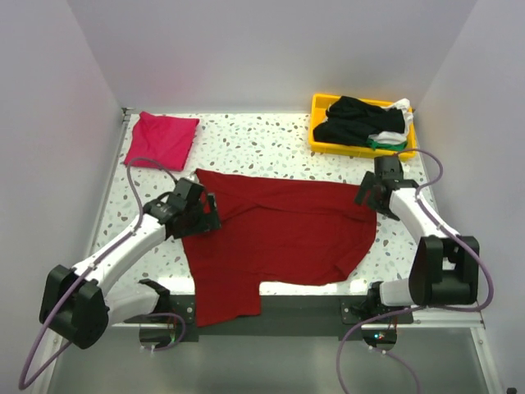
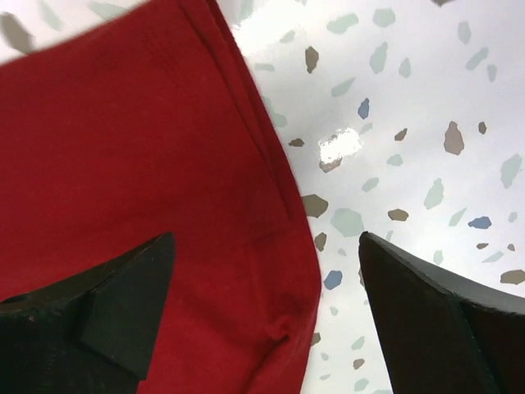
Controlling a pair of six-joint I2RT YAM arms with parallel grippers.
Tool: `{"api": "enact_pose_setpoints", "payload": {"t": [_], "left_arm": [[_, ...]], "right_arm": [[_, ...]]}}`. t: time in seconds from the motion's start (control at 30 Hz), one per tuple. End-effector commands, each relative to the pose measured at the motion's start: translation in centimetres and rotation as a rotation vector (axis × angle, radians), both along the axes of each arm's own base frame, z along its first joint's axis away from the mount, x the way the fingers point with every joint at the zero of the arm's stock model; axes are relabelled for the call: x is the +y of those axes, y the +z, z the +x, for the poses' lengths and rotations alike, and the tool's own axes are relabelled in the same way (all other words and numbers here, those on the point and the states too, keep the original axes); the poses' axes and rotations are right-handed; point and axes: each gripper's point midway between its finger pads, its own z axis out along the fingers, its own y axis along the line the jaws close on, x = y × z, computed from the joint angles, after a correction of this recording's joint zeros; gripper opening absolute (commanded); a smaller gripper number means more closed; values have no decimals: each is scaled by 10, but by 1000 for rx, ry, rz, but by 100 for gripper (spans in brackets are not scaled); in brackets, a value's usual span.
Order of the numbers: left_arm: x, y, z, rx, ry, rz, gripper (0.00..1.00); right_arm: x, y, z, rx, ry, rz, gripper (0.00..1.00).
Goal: Fold and stack the t-shirts
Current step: Fold the tshirt
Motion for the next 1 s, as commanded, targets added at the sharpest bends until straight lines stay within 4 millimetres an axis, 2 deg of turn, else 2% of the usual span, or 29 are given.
{"api": "enact_pose_setpoints", "payload": {"t": [0.0,0.03,0.07,0.1,0.13,0.17,0.2,0.23,0.27,0.3,0.33,0.4,0.43,0.5,0.53,0.6,0.7,0.77,0.9,0.97], "left_arm": [[-12,62,34,-193,-52,-43,100],[-19,71,50,-251,-55,-64,100],[-23,78,61,-288,-65,-67,100],[-28,86,77,-337,-62,-83,100],[-30,73,88,-305,-56,-65,100],[-28,81,105,-323,-40,-69,100],[-29,67,122,-300,-30,-58,100],[-29,63,133,-299,-17,-56,100],[-30,67,148,-312,-21,-83,100],[-34,51,164,-300,-21,-91,100],[-36,52,176,-306,-14,-105,100],[-32,39,192,-293,9,-98,100],[-31,21,196,-253,15,-83,100],[-23,10,206,-248,46,-52,100],[-21,-4,208,-218,52,-41,100],[-12,-16,213,-206,73,-25,100],[1,-45,216,-151,103,0,100],[8,-49,222,-147,116,5,100],[10,-66,233,-119,119,6,100],[7,-61,244,-138,113,-6,100]], "right_arm": [[10,50,24,-174,44,50,99],[17,58,28,-216,70,83,98],[25,66,42,-284,110,111,99],[42,64,46,-302,170,190,99],[50,60,52,-309,197,226,99],[56,60,60,-326,218,253,99],[65,59,65,-329,243,274,99],[69,55,70,-321,256,268,99],[73,40,74,-280,278,247,99],[78,40,81,-277,295,212,99],[79,33,85,-258,305,199,99],[76,13,91,-199,275,185,99],[71,7,91,-178,249,164,99],[62,-8,93,-148,212,132,99],[57,-12,94,-139,199,111,99],[50,-26,96,-98,181,104,99],[39,-42,101,-72,157,88,99],[35,-49,102,-49,149,91,99],[28,-43,119,-73,138,72,99],[26,-41,126,-85,156,57,99]]}}
